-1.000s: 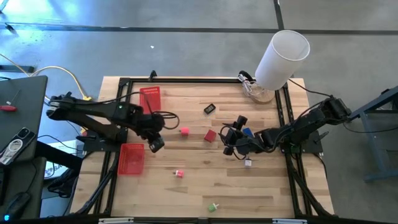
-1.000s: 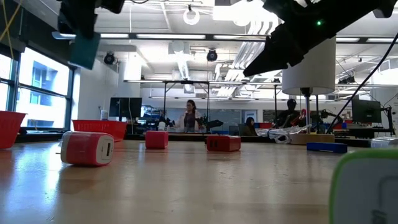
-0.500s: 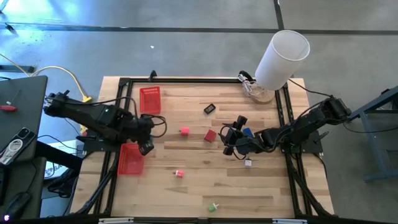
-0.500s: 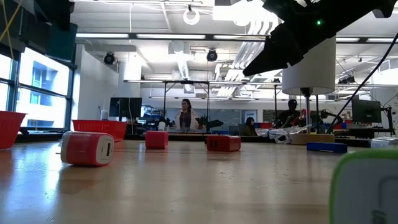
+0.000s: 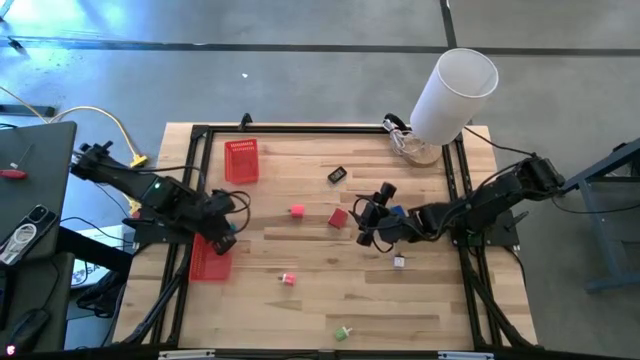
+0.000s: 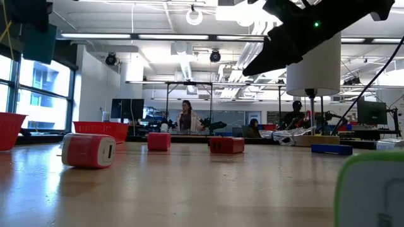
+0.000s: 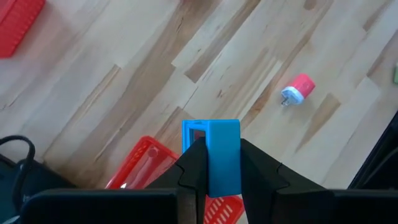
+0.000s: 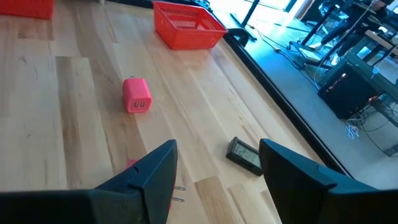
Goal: Pick & Place Office items
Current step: Put the light blue digital clock into the bottom red bin
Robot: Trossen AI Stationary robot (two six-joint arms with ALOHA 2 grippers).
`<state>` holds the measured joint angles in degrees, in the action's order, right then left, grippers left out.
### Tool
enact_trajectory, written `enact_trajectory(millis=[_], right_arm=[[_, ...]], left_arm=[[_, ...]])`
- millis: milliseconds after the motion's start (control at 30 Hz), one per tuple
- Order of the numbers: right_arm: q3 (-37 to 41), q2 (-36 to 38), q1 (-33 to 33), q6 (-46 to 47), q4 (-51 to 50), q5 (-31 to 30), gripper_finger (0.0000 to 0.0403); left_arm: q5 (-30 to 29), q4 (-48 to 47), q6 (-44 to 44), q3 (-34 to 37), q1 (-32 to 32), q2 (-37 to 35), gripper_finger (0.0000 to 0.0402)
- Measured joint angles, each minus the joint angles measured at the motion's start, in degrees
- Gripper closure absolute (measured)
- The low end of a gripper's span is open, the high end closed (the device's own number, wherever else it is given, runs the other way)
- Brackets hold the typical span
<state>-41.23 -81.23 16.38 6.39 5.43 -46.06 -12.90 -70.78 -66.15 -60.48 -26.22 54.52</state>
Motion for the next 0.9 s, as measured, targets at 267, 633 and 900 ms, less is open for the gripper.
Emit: enact_trajectory(millis=[267,633,900], right_arm=[[0.0,0.0,-1.1,-0.2,1.1,1.4,0.0188],[0.0,0.0,-2.7,-1.5,2.8,3.3,0.0188],[0.0,0.0,-3.7,-2.5,4.4,5.1,0.0188]], left_arm=[[-2.5,-0.4,-7.6,3.4,-3.8,-3.2,0.034],[-2.9,-2.5,-17.4,6.3,-7.8,-3.2,0.034],[-4.4,-2.5,-26.5,9.0,-12.7,-3.2,0.034]])
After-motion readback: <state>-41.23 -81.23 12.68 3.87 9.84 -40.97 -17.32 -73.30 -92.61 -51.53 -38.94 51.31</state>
